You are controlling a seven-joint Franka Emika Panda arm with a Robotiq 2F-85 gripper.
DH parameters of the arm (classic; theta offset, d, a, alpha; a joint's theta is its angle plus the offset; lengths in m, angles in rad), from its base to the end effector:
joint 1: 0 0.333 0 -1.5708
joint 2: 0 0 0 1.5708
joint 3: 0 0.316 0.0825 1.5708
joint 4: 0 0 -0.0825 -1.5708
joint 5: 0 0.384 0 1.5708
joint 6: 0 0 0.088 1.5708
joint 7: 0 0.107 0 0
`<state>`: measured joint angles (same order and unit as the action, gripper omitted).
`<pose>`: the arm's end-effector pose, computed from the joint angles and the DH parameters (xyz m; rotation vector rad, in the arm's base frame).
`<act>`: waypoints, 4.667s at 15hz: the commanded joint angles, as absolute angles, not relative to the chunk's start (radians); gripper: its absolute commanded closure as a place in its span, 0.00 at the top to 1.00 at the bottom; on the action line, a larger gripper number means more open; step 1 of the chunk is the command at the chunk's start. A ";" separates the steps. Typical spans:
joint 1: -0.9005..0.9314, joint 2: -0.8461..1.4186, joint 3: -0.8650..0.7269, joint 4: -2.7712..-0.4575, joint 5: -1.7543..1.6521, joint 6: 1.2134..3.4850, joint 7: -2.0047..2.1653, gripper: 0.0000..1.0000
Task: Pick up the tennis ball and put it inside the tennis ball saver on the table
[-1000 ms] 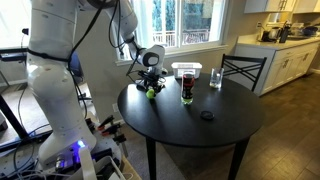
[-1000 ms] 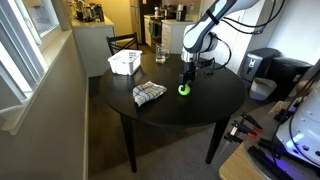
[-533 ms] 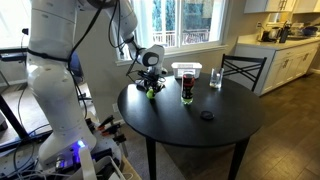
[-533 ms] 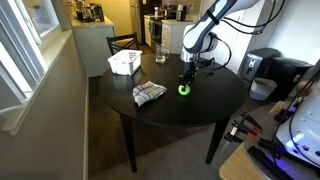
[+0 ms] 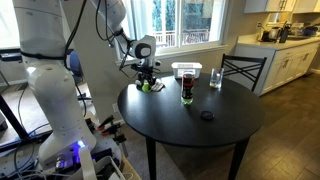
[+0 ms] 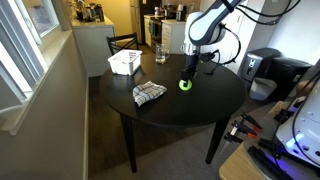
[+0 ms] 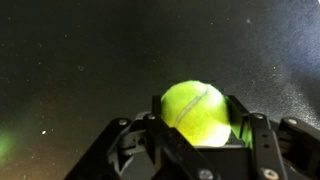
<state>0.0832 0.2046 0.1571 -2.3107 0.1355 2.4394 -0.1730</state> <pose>0.5016 0.1242 0.2508 -2.9914 -0.4589 0.1192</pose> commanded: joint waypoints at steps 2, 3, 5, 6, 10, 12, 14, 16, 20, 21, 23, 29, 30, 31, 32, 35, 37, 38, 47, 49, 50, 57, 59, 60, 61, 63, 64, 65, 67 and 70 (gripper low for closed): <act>0.102 0.034 0.145 -2.415 0.057 2.446 -0.148 0.39; 0.103 0.014 0.141 -2.422 0.046 2.449 -0.139 0.39; 0.098 -0.022 0.128 -2.431 -0.002 2.465 -0.105 0.39; 0.093 -0.039 0.120 -2.431 -0.019 2.463 -0.093 0.39; 0.070 -0.100 0.082 -2.443 -0.120 2.495 -0.029 0.39; 0.053 -0.131 0.068 -2.447 -0.200 2.509 0.023 0.39; 0.027 -0.156 0.056 -2.448 -0.288 2.516 0.081 0.39; 0.002 -0.175 0.048 -2.445 -0.351 2.513 0.129 0.39; -0.044 -0.179 0.026 -2.429 -0.419 2.512 0.173 0.39; -0.049 -0.174 0.016 -2.424 -0.403 2.516 0.159 0.39; -0.059 -0.155 -0.004 -2.415 -0.383 2.555 0.133 0.39; -0.104 -0.096 -0.032 -2.382 -0.444 2.719 0.166 0.39; -0.112 -0.084 -0.037 -2.376 -0.451 2.739 0.170 0.39; -0.117 -0.074 -0.042 -2.369 -0.450 2.752 0.168 0.39; -0.120 -0.065 -0.048 -2.363 -0.445 2.765 0.165 0.39; -0.130 -0.034 -0.062 -2.342 -0.476 2.799 0.178 0.39; -0.134 -0.009 -0.069 -2.324 -0.522 2.840 0.193 0.39; -0.131 0.003 -0.074 -2.312 -0.545 2.864 0.200 0.39; -0.087 0.126 -0.070 -2.254 -0.552 2.976 0.211 0.39; -0.080 0.136 -0.072 -2.249 -0.547 2.976 0.209 0.39; -0.079 0.135 -0.071 -2.248 -0.544 2.971 0.206 0.39; -0.070 0.119 -0.070 -2.255 -0.545 2.967 0.208 0.39; -0.075 0.116 -0.055 -2.268 -0.504 2.964 0.185 0.39; -0.076 0.114 -0.054 -2.272 -0.499 2.965 0.188 0.39; -0.076 0.113 -0.052 -2.274 -0.493 2.964 0.188 0.39; -0.077 0.109 -0.048 -2.281 -0.484 2.962 0.186 0.39; -0.076 0.107 -0.050 -2.283 -0.485 2.959 0.191 0.77; -0.077 0.106 -0.048 -2.285 -0.480 2.959 0.188 0.91; -0.078 0.105 -0.047 -2.287 -0.470 2.958 0.187 1.00; -0.076 0.106 -0.046 -2.286 -0.458 2.958 0.189 1.00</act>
